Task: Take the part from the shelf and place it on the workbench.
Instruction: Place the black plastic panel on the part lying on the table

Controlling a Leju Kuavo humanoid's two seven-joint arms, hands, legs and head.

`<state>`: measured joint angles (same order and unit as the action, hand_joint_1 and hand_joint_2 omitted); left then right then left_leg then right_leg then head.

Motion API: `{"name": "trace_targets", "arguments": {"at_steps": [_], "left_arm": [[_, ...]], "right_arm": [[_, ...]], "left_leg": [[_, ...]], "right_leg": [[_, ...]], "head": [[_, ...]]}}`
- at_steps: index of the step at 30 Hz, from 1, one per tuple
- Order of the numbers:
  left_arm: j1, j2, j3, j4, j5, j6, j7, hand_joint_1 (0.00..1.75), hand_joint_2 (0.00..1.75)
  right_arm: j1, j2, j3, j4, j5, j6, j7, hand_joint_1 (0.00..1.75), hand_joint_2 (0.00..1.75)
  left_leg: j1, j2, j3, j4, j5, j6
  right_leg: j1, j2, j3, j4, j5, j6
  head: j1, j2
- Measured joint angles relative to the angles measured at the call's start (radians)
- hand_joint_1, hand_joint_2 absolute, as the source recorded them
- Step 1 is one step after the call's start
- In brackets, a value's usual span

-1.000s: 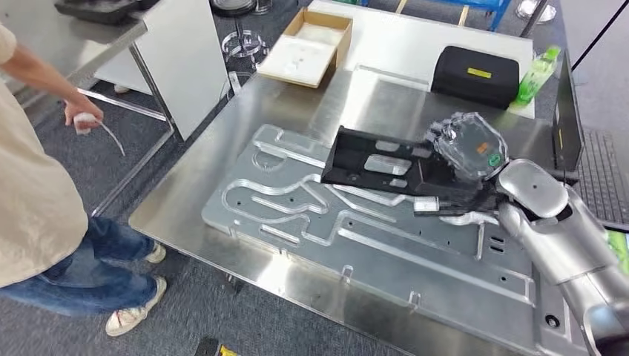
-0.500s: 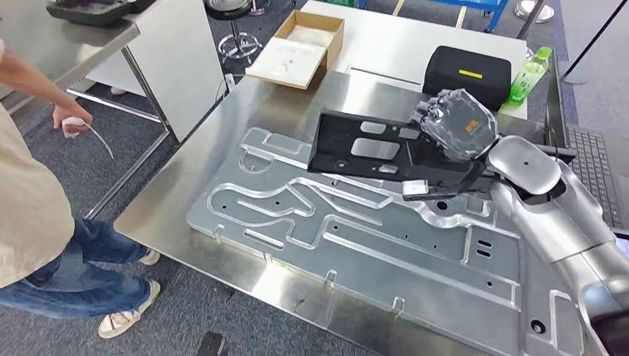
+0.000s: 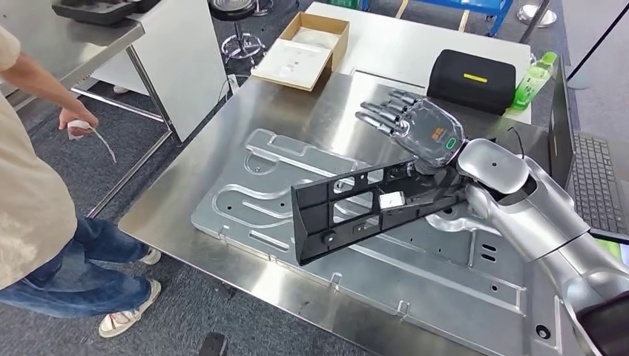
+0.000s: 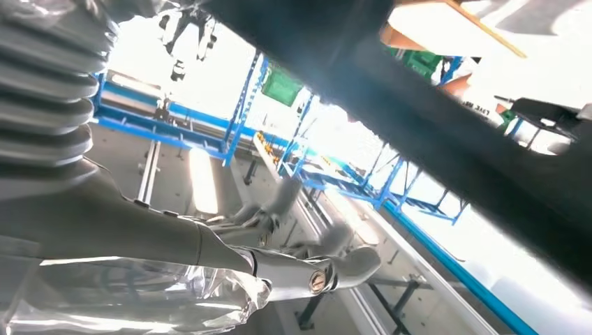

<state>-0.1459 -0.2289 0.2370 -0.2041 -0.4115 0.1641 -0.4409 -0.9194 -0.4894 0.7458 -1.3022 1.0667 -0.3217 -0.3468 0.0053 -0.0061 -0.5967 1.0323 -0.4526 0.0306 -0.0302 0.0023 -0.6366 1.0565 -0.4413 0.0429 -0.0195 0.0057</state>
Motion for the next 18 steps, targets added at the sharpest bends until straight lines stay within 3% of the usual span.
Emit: {"name": "trace_targets", "arguments": {"at_steps": [3, 5, 8, 9, 10, 11, 14, 16, 18], "left_arm": [[0.001, 0.000, 0.000, 0.000, 0.001, 0.003, 0.000, 0.00, 1.75], [0.001, 0.000, 0.000, 0.000, 0.001, 0.007, 0.001, 0.00, 1.75], [0.002, 0.000, 0.000, 0.000, 0.002, 0.010, 0.001, 0.00, 1.75], [0.003, 0.000, 0.000, 0.000, 0.002, 0.011, 0.001, 0.00, 1.75], [0.003, 0.000, 0.000, 0.000, 0.003, 0.011, 0.001, 0.00, 1.75], [0.004, 0.000, 0.000, 0.000, 0.003, 0.011, 0.001, 0.00, 1.75], [0.003, 0.000, 0.000, 0.000, 0.003, 0.011, 0.001, 0.00, 1.75], [0.001, 0.000, 0.001, 0.000, 0.003, 0.011, 0.001, 0.00, 1.75], [0.000, 0.000, 0.001, 0.000, 0.003, 0.013, 0.001, 0.00, 1.75]], "right_arm": [[-0.001, 0.001, 0.008, -0.003, -0.004, -0.001, 0.001, 0.00, 0.00], [-0.002, 0.001, 0.010, -0.005, -0.007, -0.001, 0.001, 0.00, 0.00], [-0.002, 0.001, 0.013, -0.006, -0.009, -0.002, 0.002, 0.00, 0.00], [-0.002, 0.001, 0.014, -0.006, -0.009, -0.002, 0.002, 0.00, 0.00], [-0.002, 0.001, 0.015, -0.006, -0.010, -0.002, 0.002, 0.00, 0.00], [-0.002, 0.001, 0.016, -0.006, -0.011, -0.002, 0.002, 0.00, 0.00], [-0.006, 0.001, 0.017, -0.009, -0.021, 0.000, 0.002, 0.00, 0.00], [-0.010, 0.001, 0.018, -0.011, -0.028, 0.005, 0.002, 0.00, 0.00], [-0.013, 0.001, 0.021, -0.011, -0.032, 0.008, 0.002, 0.00, 0.00]], "left_leg": [[0.000, 0.000, -0.003, 0.005, -0.005, -0.010], [0.003, 0.001, -0.017, 0.041, -0.031, -0.019], [0.005, 0.001, -0.102, 0.223, -0.116, -0.028], [0.006, 0.001, -0.129, 0.275, -0.131, -0.028], [0.006, 0.001, -0.141, 0.293, -0.125, -0.026], [0.005, 0.001, -0.134, 0.273, -0.102, -0.022], [-0.001, 0.000, -0.047, 0.079, -0.005, -0.001], [-0.007, 0.000, -0.018, 0.013, 0.008, 0.005], [-0.005, 0.000, -0.014, 0.002, 0.011, 0.008]], "right_leg": [[0.003, 0.003, 0.000, -0.003, -0.003, -0.023], [0.002, 0.002, 0.003, -0.006, -0.003, -0.036], [0.004, -0.001, 0.007, -0.007, -0.005, -0.046], [0.006, -0.001, 0.007, -0.007, -0.005, -0.048], [0.008, 0.000, 0.008, -0.006, -0.006, -0.049], [0.009, 0.000, 0.010, -0.006, -0.007, -0.049], [0.014, 0.001, 0.016, -0.006, -0.010, -0.047], [0.015, 0.002, 0.015, -0.009, -0.009, -0.039], [0.015, 0.002, 0.016, -0.015, -0.007, -0.027]], "head": [[0.000, 0.000], [0.000, 0.000], [-0.001, 0.000], [-0.001, 0.000], [-0.001, 0.000], [-0.001, 0.000], [0.000, 0.000], [0.000, 0.000], [0.000, 0.000]]}}
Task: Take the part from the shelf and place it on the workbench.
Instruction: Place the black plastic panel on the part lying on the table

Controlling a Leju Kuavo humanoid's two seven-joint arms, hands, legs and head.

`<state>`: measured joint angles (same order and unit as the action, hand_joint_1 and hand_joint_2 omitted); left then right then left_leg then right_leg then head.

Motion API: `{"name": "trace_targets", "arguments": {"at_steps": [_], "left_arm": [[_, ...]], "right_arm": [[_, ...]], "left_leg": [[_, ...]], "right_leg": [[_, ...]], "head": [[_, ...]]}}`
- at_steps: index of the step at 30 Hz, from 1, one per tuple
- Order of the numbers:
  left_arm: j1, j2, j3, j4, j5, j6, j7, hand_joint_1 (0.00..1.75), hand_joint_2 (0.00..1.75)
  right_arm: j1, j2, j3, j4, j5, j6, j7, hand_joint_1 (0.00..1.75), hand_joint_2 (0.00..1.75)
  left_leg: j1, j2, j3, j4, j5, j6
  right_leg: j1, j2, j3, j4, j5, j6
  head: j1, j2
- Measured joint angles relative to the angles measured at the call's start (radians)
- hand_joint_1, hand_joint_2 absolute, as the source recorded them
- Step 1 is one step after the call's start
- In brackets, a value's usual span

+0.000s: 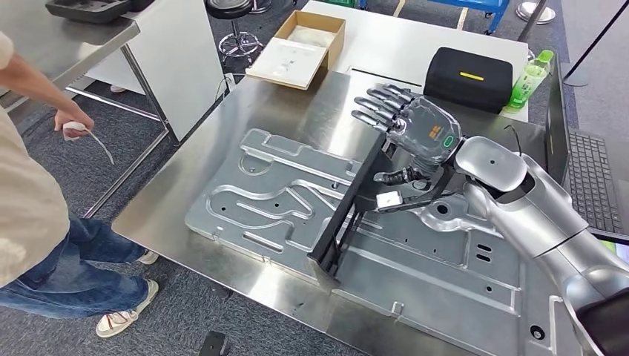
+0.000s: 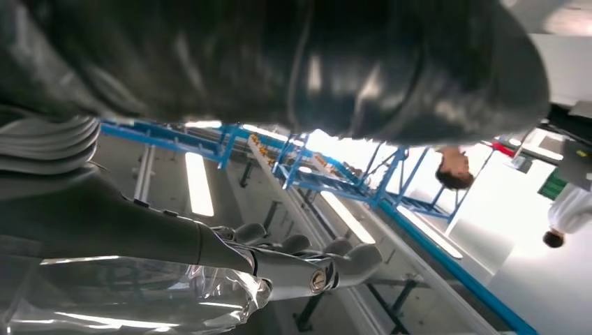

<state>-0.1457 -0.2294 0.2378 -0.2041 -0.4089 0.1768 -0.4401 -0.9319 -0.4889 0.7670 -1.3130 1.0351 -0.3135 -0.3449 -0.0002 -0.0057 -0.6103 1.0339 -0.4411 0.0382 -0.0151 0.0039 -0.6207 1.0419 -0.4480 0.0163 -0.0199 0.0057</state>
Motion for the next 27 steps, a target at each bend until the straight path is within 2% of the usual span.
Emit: {"name": "trace_targets", "arguments": {"at_steps": [2, 3, 5, 6, 7, 8, 10, 11, 12, 13, 16, 17, 20, 22, 24, 25, 26, 27], "left_arm": [[-0.001, -0.001, 0.000, 0.000, 0.000, 0.001, 0.000, 0.00, 1.75], [-0.001, -0.002, 0.000, 0.000, 0.000, 0.001, 0.000, 0.00, 1.75], [-0.001, -0.002, 0.001, 0.000, 0.000, 0.001, 0.000, 0.00, 1.75], [0.000, -0.002, 0.001, 0.000, 0.000, 0.001, 0.000, 0.00, 1.75], [0.000, -0.002, 0.001, 0.000, 0.000, 0.001, 0.000, 0.00, 1.75], [0.000, -0.002, 0.001, 0.000, 0.000, 0.001, 0.000, 0.00, 1.75], [0.000, -0.003, 0.001, 0.000, 0.000, 0.001, 0.000, 0.00, 1.75], [0.000, -0.003, 0.001, 0.000, 0.000, 0.002, 0.000, 0.00, 1.75], [0.000, -0.003, 0.001, 0.000, 0.000, 0.002, 0.000, 0.00, 1.75], [0.000, -0.003, 0.001, 0.000, 0.000, 0.003, 0.000, 0.00, 1.75], [0.001, -0.003, 0.002, 0.000, -0.002, 0.004, 0.001, 0.00, 1.75], [0.001, -0.003, 0.002, 0.000, -0.003, 0.005, 0.001, 0.00, 1.31], [0.000, -0.003, 0.002, 0.000, -0.003, 0.007, 0.001, 0.00, 0.00], [0.001, -0.003, 0.003, 0.000, -0.003, 0.007, 0.001, 0.00, 0.00], [0.002, -0.003, 0.003, 0.000, -0.004, 0.009, 0.001, 0.00, 0.00], [0.003, -0.003, 0.003, 0.000, -0.004, 0.011, 0.004, 0.00, 0.00], [0.003, -0.003, 0.004, 0.000, -0.006, 0.014, 0.007, 0.00, 0.00], [0.002, -0.003, 0.004, 0.000, -0.007, 0.016, 0.010, 0.00, 0.00]], "right_arm": [[-0.003, -0.001, 0.002, 0.000, -0.003, 0.001, 0.000, 0.00, 0.00], [-0.006, -0.002, 0.003, 0.000, -0.005, 0.002, 0.000, 0.00, 0.00], [-0.007, -0.002, 0.004, 0.001, -0.006, 0.004, 0.000, 0.00, 0.00], [-0.007, -0.002, 0.005, 0.002, -0.007, 0.006, 0.000, 0.00, 0.00], [-0.005, -0.003, 0.006, 0.002, -0.007, 0.006, 0.000, 0.00, 0.00], [-0.005, -0.003, 0.007, 0.003, -0.007, 0.007, 0.000, 0.00, 0.00], [-0.008, -0.004, 0.008, 0.003, -0.008, 0.008, 0.001, 0.00, 0.00], [-0.010, -0.004, 0.008, 0.003, -0.010, 0.010, 0.003, 0.00, 0.00], [-0.012, -0.005, 0.008, 0.004, -0.012, 0.014, 0.005, 0.00, 0.00], [-0.012, -0.006, 0.009, 0.006, -0.015, 0.017, 0.008, 0.00, 0.00], [-0.013, -0.009, 0.010, 0.012, -0.024, 0.015, 0.017, 0.00, 0.00], [-0.014, -0.009, 0.010, 0.014, -0.025, 0.012, 0.020, 0.00, 0.00], [-0.015, -0.009, 0.010, 0.017, -0.025, 0.007, 0.023, 0.00, 0.00], [-0.014, -0.009, 0.010, 0.017, -0.025, 0.007, 0.024, 0.00, 0.00], [-0.011, -0.010, 0.010, 0.019, -0.025, 0.003, 0.028, 0.00, 0.00], [-0.004, -0.010, 0.010, 0.020, -0.025, -0.017, 0.037, 0.00, 0.00], [0.006, -0.011, 0.008, 0.019, -0.022, -0.045, 0.047, 0.00, 0.00], [0.021, -0.012, 0.006, 0.015, -0.013, -0.081, 0.058, 0.00, 0.00]], "left_leg": [[0.005, 0.001, 0.007, -0.017, 0.010, 0.008], [0.007, 0.002, 0.010, -0.024, 0.014, 0.011], [0.005, 0.003, 0.010, -0.026, 0.016, 0.015], [0.004, 0.003, 0.009, -0.025, 0.016, 0.015], [0.003, 0.003, 0.009, -0.023, 0.016, 0.015], [0.003, 0.003, 0.008, -0.021, 0.014, 0.015], [0.003, 0.002, 0.008, -0.014, 0.010, 0.011], [0.001, 0.001, 0.005, -0.008, 0.006, 0.008], [-0.001, 0.001, 0.003, -0.004, 0.004, 0.004], [-0.004, 0.001, 0.000, -0.001, 0.003, -0.001], [-0.005, 0.000, -0.003, 0.003, -0.001, -0.013], [-0.004, 0.001, -0.009, 0.019, -0.014, -0.018], [0.001, 0.001, -0.050, 0.119, -0.076, -0.030], [0.002, 0.001, -0.061, 0.142, -0.088, -0.031], [0.004, 0.001, -0.100, 0.225, -0.117, -0.034], [0.005, 0.001, -0.103, 0.230, -0.106, -0.035], [0.007, 0.002, -0.090, 0.205, -0.081, -0.033], [0.007, 0.001, -0.057, 0.136, -0.047, -0.030]], "right_leg": [[-0.001, -0.001, -0.007, 0.021, -0.019, 0.009], [-0.001, -0.001, -0.024, 0.059, -0.044, 0.012], [-0.002, -0.001, -0.080, 0.180, -0.104, 0.017], [-0.002, -0.001, -0.106, 0.233, -0.122, 0.019], [-0.003, -0.001, -0.119, 0.258, -0.122, 0.022], [-0.005, -0.001, -0.113, 0.245, -0.103, 0.023], [-0.008, -0.003, -0.055, 0.126, -0.037, 0.023], [-0.008, -0.004, -0.025, 0.063, -0.014, 0.020], [-0.006, -0.004, -0.006, 0.022, -0.002, 0.017], [-0.004, -0.004, 0.000, 0.005, -0.002, 0.012], [-0.006, -0.002, -0.001, 0.002, 0.000, -0.003], [-0.008, -0.002, 0.001, -0.001, 0.002, -0.009], [-0.011, -0.003, 0.003, -0.004, 0.003, -0.022], [-0.011, -0.003, 0.003, -0.004, 0.003, -0.022], [-0.010, -0.003, 0.003, -0.003, 0.003, -0.023], [-0.010, -0.003, 0.004, -0.003, 0.003, -0.022], [-0.010, -0.002, 0.005, -0.003, 0.001, -0.021], [-0.009, -0.002, 0.007, -0.002, 0.000, -0.018]], "head": [[0.000, 0.000], [0.001, 0.000], [0.001, 0.000], [0.001, 0.000], [0.001, 0.000], [0.001, 0.000], [0.001, 0.000], [0.001, 0.000], [0.001, 0.000], [0.001, 0.000], [0.000, 0.000], [0.000, 0.000], [0.000, 0.000], [0.000, 0.000], [0.000, 0.000], [0.000, 0.000], [0.000, 0.000], [0.000, 0.000]]}}
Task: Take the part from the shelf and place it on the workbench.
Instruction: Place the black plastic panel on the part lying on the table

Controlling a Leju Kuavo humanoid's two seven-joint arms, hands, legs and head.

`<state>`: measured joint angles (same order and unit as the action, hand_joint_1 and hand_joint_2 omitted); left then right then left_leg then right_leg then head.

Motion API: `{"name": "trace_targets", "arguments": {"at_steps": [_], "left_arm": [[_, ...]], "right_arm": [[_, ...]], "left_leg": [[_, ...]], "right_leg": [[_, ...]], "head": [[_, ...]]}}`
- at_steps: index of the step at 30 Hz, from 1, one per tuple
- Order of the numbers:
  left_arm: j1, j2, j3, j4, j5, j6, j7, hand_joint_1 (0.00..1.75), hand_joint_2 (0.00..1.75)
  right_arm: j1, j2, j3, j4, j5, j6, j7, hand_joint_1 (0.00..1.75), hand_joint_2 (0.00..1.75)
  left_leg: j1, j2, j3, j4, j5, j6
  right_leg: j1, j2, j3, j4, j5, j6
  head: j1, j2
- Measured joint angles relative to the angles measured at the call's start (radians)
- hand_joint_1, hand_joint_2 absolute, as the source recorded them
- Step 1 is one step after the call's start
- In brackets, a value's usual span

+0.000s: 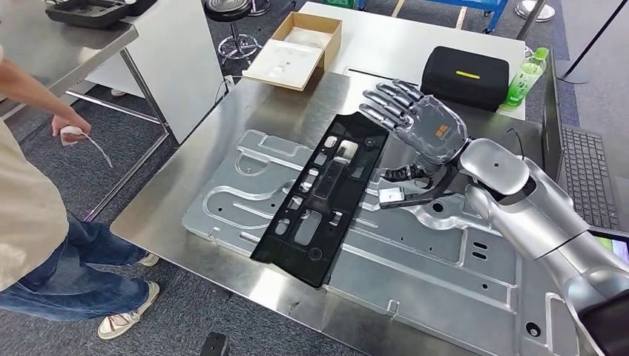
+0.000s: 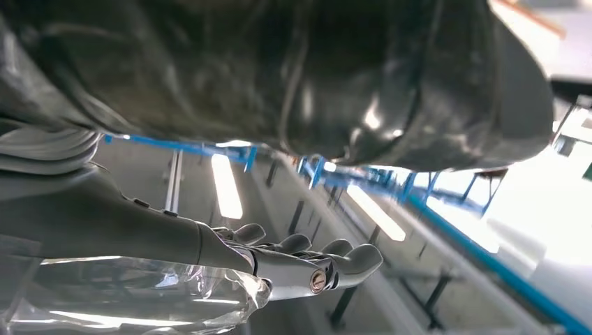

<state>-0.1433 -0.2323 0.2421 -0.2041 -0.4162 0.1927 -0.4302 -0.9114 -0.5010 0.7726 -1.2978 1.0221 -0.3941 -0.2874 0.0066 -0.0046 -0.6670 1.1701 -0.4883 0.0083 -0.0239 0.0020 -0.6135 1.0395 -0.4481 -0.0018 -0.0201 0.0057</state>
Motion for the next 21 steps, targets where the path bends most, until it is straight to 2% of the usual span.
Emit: {"name": "trace_targets", "arguments": {"at_steps": [1, 2, 4, 6, 8, 10, 11, 12, 13, 14, 16, 17, 18, 20, 21], "left_arm": [[-0.001, 0.000, 0.000, 0.000, -0.002, 0.002, 0.003, 0.00, 0.00], [-0.001, 0.000, 0.000, 0.000, -0.003, 0.004, 0.004, 0.00, 0.00], [-0.002, -0.001, 0.001, 0.000, -0.005, 0.007, 0.005, 0.00, 0.00], [-0.002, -0.002, 0.001, 0.000, -0.008, 0.009, 0.005, 0.00, 0.00], [-0.003, -0.004, 0.002, 0.000, -0.014, 0.011, 0.006, 0.00, 0.00], [-0.001, -0.005, 0.002, 0.000, -0.020, 0.014, 0.008, 0.00, 0.00], [0.002, -0.005, 0.002, 0.000, -0.023, 0.016, 0.009, 0.00, 0.00], [0.004, -0.005, 0.002, 0.000, -0.026, 0.017, 0.010, 0.00, 0.00], [0.007, -0.005, 0.002, 0.000, -0.029, 0.018, 0.011, 0.00, 0.00], [0.008, -0.004, 0.002, 0.000, -0.031, 0.018, 0.011, 0.00, 0.00], [0.007, -0.004, 0.002, 0.000, -0.035, 0.018, 0.011, 0.00, 0.00], [0.006, -0.004, 0.002, 0.000, -0.035, 0.018, 0.011, 0.00, 0.00], [0.006, -0.004, 0.002, 0.000, -0.034, 0.018, 0.010, 0.00, 0.00], [0.005, -0.002, 0.003, 0.000, -0.034, 0.019, 0.010, 0.00, 0.00], [0.005, -0.002, 0.003, 0.000, -0.034, 0.020, 0.009, 0.00, 0.00]], "right_arm": [[0.016, -0.001, -0.004, -0.006, 0.015, -0.039, 0.010, 0.00, 0.00], [0.033, -0.001, -0.009, -0.014, 0.034, -0.066, 0.016, 0.00, 0.00], [0.065, 0.001, -0.020, -0.030, 0.076, -0.108, 0.029, 0.00, 0.00], [0.102, 0.007, -0.035, -0.047, 0.111, -0.147, 0.042, 0.00, 0.00], [0.138, 0.018, -0.057, -0.064, 0.144, -0.191, 0.057, 0.00, 0.00], [0.182, 0.033, -0.076, -0.081, 0.177, -0.233, 0.070, 0.00, 0.00], [0.206, 0.041, -0.083, -0.091, 0.193, -0.250, 0.075, 0.00, 0.00], [0.229, 0.051, -0.089, -0.104, 0.209, -0.263, 0.077, 0.00, 0.00], [0.248, 0.061, -0.093, -0.118, 0.222, -0.272, 0.079, 0.00, 0.00], [0.261, 0.072, -0.098, -0.132, 0.232, -0.276, 0.080, 0.00, 0.00], [0.272, 0.091, -0.107, -0.155, 0.243, -0.276, 0.079, 0.00, 0.00], [0.273, 0.099, -0.110, -0.164, 0.248, -0.273, 0.076, 0.00, 0.00], [0.271, 0.107, -0.112, -0.170, 0.252, -0.268, 0.073, 0.00, 0.00], [0.259, 0.128, -0.112, -0.176, 0.257, -0.251, 0.062, 0.00, 0.00], [0.248, 0.141, -0.112, -0.177, 0.257, -0.242, 0.057, 0.00, 0.00]], "left_leg": [[-0.001, 0.000, 0.038, -0.080, 0.034, 0.004], [-0.003, -0.001, 0.057, -0.121, 0.044, 0.008], [-0.006, -0.004, 0.062, -0.138, 0.042, 0.016], [-0.003, -0.010, 0.066, -0.149, 0.050, 0.030], [0.000, -0.017, 0.070, -0.160, 0.058, 0.041], [-0.003, -0.028, 0.069, -0.160, 0.060, 0.045], [-0.004, -0.034, 0.069, -0.159, 0.060, 0.046], [-0.004, -0.042, 0.069, -0.157, 0.059, 0.046], [-0.005, -0.051, 0.069, -0.155, 0.058, 0.045], [-0.005, -0.060, 0.069, -0.152, 0.057, 0.044], [-0.006, -0.076, 0.065, -0.145, 0.054, 0.038], [-0.005, -0.084, 0.061, -0.143, 0.054, 0.034], [-0.004, -0.092, 0.057, -0.142, 0.054, 0.029], [-0.002, -0.109, 0.052, -0.144, 0.057, 0.016], [-0.003, -0.103, 0.048, -0.138, 0.053, 0.010]], "right_leg": [[0.002, 0.001, 0.001, 0.001, -0.001, 0.004], [0.003, 0.000, 0.001, 0.000, -0.001, 0.009], [0.004, -0.003, 0.001, -0.004, 0.001, 0.022], [0.002, -0.006, 0.002, 0.000, -0.007, 0.033], [0.001, -0.006, -0.025, 0.064, -0.051, 0.039], [0.001, -0.005, -0.084, 0.191, -0.114, 0.041], [0.001, -0.005, -0.108, 0.240, -0.129, 0.042], [0.001, -0.004, -0.118, 0.258, -0.125, 0.042], [0.001, -0.002, -0.108, 0.236, -0.101, 0.040], [0.001, 0.004, -0.081, 0.181, -0.066, 0.038], [-0.001, 0.043, -0.021, 0.055, -0.015, 0.031], [0.000, 0.058, -0.004, 0.017, -0.006, 0.028], [0.001, 0.067, 0.003, 0.001, -0.007, 0.025], [0.000, 0.050, 0.005, -0.004, -0.004, 0.017], [-0.002, 0.040, 0.008, -0.008, -0.002, 0.011]], "head": [[0.000, 0.000], [0.000, 0.000], [0.000, 0.000], [0.000, 0.000], [0.001, 0.000], [0.001, 0.000], [0.001, 0.000], [0.001, 0.000], [0.001, 0.000], [0.001, 0.000], [0.001, 0.000], [0.001, 0.000], [0.001, 0.000], [0.001, 0.000], [0.000, 0.000]]}}
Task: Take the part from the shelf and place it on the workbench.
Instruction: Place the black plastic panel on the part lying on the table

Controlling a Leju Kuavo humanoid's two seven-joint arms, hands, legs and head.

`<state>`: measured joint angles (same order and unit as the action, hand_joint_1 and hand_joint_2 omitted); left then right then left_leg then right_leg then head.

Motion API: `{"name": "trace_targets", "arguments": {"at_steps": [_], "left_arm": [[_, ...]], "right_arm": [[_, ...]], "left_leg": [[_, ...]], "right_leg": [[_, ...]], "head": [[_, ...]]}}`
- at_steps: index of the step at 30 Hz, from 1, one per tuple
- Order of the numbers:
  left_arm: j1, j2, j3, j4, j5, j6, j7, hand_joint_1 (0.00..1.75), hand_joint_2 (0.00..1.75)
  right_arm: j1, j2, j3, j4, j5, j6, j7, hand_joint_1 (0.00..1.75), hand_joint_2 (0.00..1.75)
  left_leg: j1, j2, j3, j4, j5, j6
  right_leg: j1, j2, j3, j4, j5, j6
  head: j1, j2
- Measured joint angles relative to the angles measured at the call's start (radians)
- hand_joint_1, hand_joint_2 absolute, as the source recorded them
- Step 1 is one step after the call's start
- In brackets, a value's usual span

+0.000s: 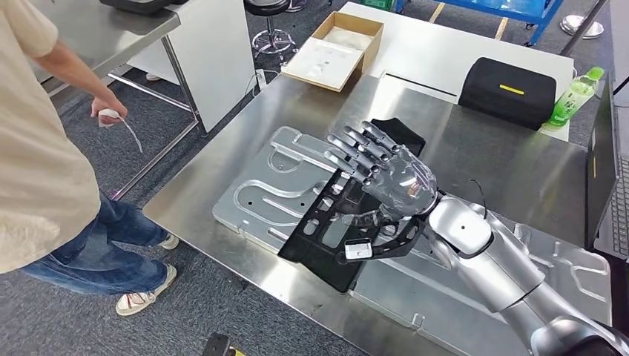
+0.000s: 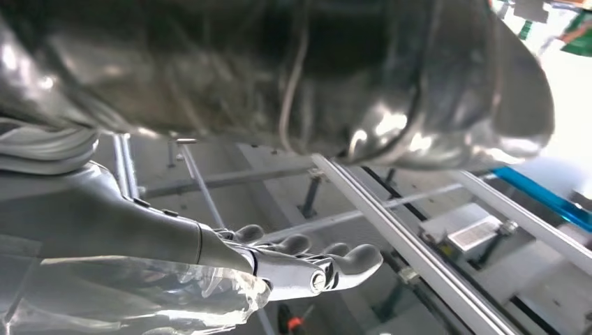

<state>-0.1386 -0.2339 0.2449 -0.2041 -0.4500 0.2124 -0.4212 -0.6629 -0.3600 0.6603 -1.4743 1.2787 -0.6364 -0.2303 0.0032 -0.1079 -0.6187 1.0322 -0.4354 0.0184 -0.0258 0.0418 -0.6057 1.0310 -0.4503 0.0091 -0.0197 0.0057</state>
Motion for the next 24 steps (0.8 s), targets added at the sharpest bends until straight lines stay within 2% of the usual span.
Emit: {"name": "trace_targets", "arguments": {"at_steps": [2, 3, 4, 5, 6, 7, 8, 10, 11, 12, 14, 15, 16, 17, 19, 20, 21, 22, 23, 24], "left_arm": [[-0.004, 0.001, 0.000, 0.000, 0.000, 0.001, -0.001, 0.00, 0.00], [-0.007, 0.002, 0.000, 0.000, 0.000, 0.001, -0.001, 0.00, 0.00], [-0.009, 0.002, 0.000, 0.000, 0.000, 0.001, -0.002, 0.00, 0.00], [-0.009, 0.002, 0.000, 0.000, 0.002, 0.001, -0.004, 0.00, 0.00], [-0.009, 0.002, 0.000, 0.000, 0.004, 0.001, -0.006, 0.00, 0.00], [-0.009, 0.003, 0.001, 0.000, 0.007, 0.001, -0.009, 0.00, 0.00], [-0.009, 0.003, 0.002, 0.000, 0.010, 0.001, -0.011, 0.00, 0.00], [-0.012, 0.002, 0.004, 0.000, 0.015, 0.001, -0.015, 0.00, 0.00], [-0.015, 0.002, 0.005, 0.000, 0.016, 0.001, -0.016, 0.00, 0.00], [-0.016, 0.002, 0.006, 0.000, 0.017, 0.001, -0.017, 0.00, 0.00], [-0.015, 0.002, 0.007, 0.000, 0.017, 0.001, -0.017, 0.00, 0.00], [-0.013, 0.001, 0.007, 0.000, 0.017, 0.001, -0.017, 0.00, 0.00], [-0.012, 0.000, 0.007, 0.000, 0.016, 0.002, -0.016, 0.00, 0.00], [-0.012, -0.001, 0.007, 0.000, 0.016, 0.002, -0.016, 0.00, 0.00], [-0.013, -0.004, 0.008, 0.000, 0.014, 0.004, -0.016, 0.00, 0.00], [-0.013, -0.005, 0.008, 0.000, 0.013, 0.005, -0.016, 0.00, 0.00], [-0.013, -0.005, 0.008, 0.000, 0.012, 0.006, -0.015, 0.00, 0.00], [-0.013, -0.006, 0.008, 0.000, 0.012, 0.008, -0.014, 0.00, 0.00], [-0.014, -0.006, 0.008, -0.001, 0.011, 0.010, -0.011, 0.00, 0.00], [-0.016, -0.006, 0.008, -0.001, 0.011, 0.012, -0.009, 0.00, 0.00]], "right_arm": [[-0.025, 0.020, 0.000, 0.000, -0.003, 0.011, -0.006, 0.00, 0.00], [-0.034, 0.026, 0.000, 0.000, -0.004, 0.015, -0.008, 0.00, 0.00], [-0.040, 0.030, 0.000, 0.000, -0.005, 0.017, -0.010, 0.00, 0.00], [-0.047, 0.035, 0.001, 0.000, -0.005, 0.021, -0.012, 0.00, 0.00], [-0.056, 0.041, 0.003, 0.001, -0.005, 0.026, -0.015, 0.00, 0.00], [-0.071, 0.049, 0.005, 0.003, -0.005, 0.033, -0.018, 0.00, 0.00], [-0.091, 0.057, 0.008, 0.004, -0.008, 0.041, -0.020, 0.00, 0.00], [-0.136, 0.073, 0.011, 0.005, -0.018, 0.053, -0.022, 0.00, 0.00], [-0.158, 0.079, 0.012, 0.005, -0.025, 0.056, -0.021, 0.00, 0.00], [-0.177, 0.086, 0.012, 0.006, -0.033, 0.057, -0.021, 0.00, 0.00], [-0.210, 0.106, 0.016, 0.005, -0.048, 0.058, -0.018, 0.00, 0.00], [-0.225, 0.116, 0.018, 0.003, -0.055, 0.058, -0.017, 0.00, 0.00], [-0.238, 0.126, 0.021, 0.000, -0.061, 0.059, -0.016, 0.00, 0.00], [-0.249, 0.133, 0.024, -0.005, -0.066, 0.061, -0.015, 0.00, 0.00], [-0.262, 0.142, 0.031, -0.012, -0.072, 0.064, -0.012, 0.00, 0.00], [-0.264, 0.147, 0.035, -0.013, -0.074, 0.064, -0.011, 0.00, 0.00], [-0.264, 0.152, 0.040, -0.014, -0.075, 0.064, -0.010, 0.00, 0.00], [-0.264, 0.157, 0.044, -0.016, -0.076, 0.063, -0.009, 0.00, 0.00], [-0.266, 0.166, 0.049, -0.019, -0.076, 0.062, -0.008, 0.00, 0.00], [-0.269, 0.174, 0.054, -0.024, -0.076, 0.062, -0.007, 0.00, 0.00]], "left_leg": [[-0.002, 0.041, -0.029, 0.061, -0.036, -0.010], [-0.001, 0.068, -0.056, 0.119, -0.066, -0.015], [0.002, 0.084, -0.089, 0.186, -0.096, -0.019], [0.006, 0.093, -0.116, 0.241, -0.115, -0.023], [0.008, 0.097, -0.130, 0.269, -0.117, -0.026], [0.010, 0.102, -0.123, 0.255, -0.101, -0.028], [0.011, 0.110, -0.096, 0.204, -0.070, -0.028], [0.006, 0.147, -0.025, 0.065, -0.014, -0.022], [0.003, 0.160, -0.003, 0.020, -0.002, -0.016], [-0.001, 0.165, 0.005, -0.002, 0.001, -0.010], [-0.004, 0.145, 0.003, -0.007, 0.005, 0.002], [-0.002, 0.134, 0.005, -0.012, 0.008, 0.008], [0.000, 0.124, 0.008, -0.018, 0.012, 0.014], [0.002, 0.115, 0.010, -0.024, 0.017, 0.020], [0.003, 0.095, 0.011, -0.027, 0.020, 0.027], [0.002, 0.081, 0.011, -0.026, 0.021, 0.029], [0.002, 0.067, 0.011, -0.024, 0.021, 0.029], [0.001, 0.052, 0.011, -0.022, 0.020, 0.029], [0.001, 0.037, 0.011, -0.019, 0.019, 0.028], [0.001, 0.024, 0.011, -0.015, 0.017, 0.026]], "right_leg": [[-0.005, -0.024, 0.005, -0.008, 0.004, -0.013], [-0.002, -0.037, 0.007, -0.009, 0.003, -0.017], [0.000, -0.052, 0.007, -0.008, 0.002, -0.020], [0.002, -0.066, 0.008, -0.008, 0.001, -0.021], [0.003, -0.079, 0.008, -0.007, -0.001, -0.022], [0.003, -0.091, 0.008, -0.005, -0.002, -0.021], [0.002, -0.102, 0.009, -0.003, -0.004, -0.019], [0.005, -0.121, 0.012, 0.000, -0.010, -0.012], [0.008, -0.129, 0.013, 0.001, -0.012, -0.007], [0.011, -0.138, 0.014, 0.001, -0.013, -0.003], [0.013, -0.155, 0.018, -0.003, -0.013, 0.008], [0.012, -0.154, 0.020, -0.001, -0.018, 0.013], [0.009, -0.139, 0.016, 0.013, -0.031, 0.017], [0.007, -0.114, 0.003, 0.047, -0.055, 0.020], [0.004, -0.062, -0.053, 0.170, -0.119, 0.022], [0.004, -0.052, -0.084, 0.232, -0.141, 0.022], [0.004, -0.047, -0.104, 0.269, -0.145, 0.022], [0.004, -0.045, -0.109, 0.269, -0.129, 0.021], [0.004, -0.041, -0.095, 0.229, -0.096, 0.019], [0.003, -0.028, -0.069, 0.164, -0.055, 0.016]], "head": [[-0.003, 0.000], [-0.005, 0.000], [-0.006, 0.000], [-0.006, 0.000], [-0.006, 0.000], [-0.006, 0.000], [-0.006, 0.000], [-0.006, 0.000], [-0.006, 0.000], [-0.005, 0.000], [-0.005, 0.000], [-0.004, 0.000], [-0.004, 0.000], [-0.004, 0.000], [-0.004, 0.000], [-0.004, 0.000], [-0.004, 0.000], [-0.004, 0.000], [-0.004, 0.000], [-0.004, 0.000]]}}
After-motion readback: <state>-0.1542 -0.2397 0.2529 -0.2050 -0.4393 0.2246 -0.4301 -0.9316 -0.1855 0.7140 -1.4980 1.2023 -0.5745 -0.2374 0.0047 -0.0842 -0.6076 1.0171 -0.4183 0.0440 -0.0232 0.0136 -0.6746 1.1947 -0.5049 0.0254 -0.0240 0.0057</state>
